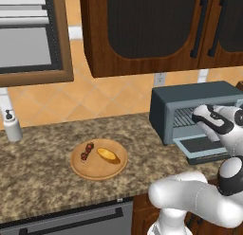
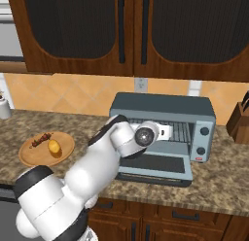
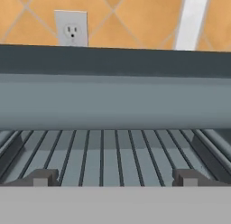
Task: Pick up the kebab skewer and baguette bread, and place them inside the toaster oven. Close the toaster oven door and start by setting the timer.
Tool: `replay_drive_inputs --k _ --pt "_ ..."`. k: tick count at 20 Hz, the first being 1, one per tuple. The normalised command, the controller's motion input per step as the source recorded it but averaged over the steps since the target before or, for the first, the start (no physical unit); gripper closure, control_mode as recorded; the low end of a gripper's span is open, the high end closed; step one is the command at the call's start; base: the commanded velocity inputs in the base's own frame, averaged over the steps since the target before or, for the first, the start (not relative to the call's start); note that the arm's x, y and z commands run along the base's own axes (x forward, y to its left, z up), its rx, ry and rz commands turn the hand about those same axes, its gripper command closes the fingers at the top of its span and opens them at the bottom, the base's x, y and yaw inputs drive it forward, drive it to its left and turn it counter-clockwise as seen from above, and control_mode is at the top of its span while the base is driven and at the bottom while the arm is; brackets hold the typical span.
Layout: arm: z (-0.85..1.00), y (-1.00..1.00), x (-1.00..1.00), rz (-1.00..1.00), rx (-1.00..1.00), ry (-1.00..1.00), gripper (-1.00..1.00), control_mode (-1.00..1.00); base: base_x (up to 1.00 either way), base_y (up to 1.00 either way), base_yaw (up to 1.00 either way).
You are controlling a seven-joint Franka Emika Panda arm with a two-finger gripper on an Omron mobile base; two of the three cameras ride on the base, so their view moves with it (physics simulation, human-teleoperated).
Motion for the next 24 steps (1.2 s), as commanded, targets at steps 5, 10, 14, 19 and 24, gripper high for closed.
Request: replay_drive_inputs --k 5,10,14,19,24 --pt "-0.51 0.00 0.19 0.00 0.01 0.00 -1.00 -1.00 0.00 0.00 0.00" --pt "-0.08 0.00 0.36 0.00 0.00 0.00 -1.00 -1.00 0.00 0.00 0.00" --pt "-0.06 0.00 0.27 0.00 0.02 0.01 -1.00 -1.00 0.00 0.00 0.00" --pt "-0.34 0.00 0.00 0.00 0.07 0.11 -1.00 -1.00 0.00 0.00 0.00" --pt "-0.35 0.00 0.00 0.00 0.03 0.03 -1.00 -1.00 0.00 0.00 0.00"
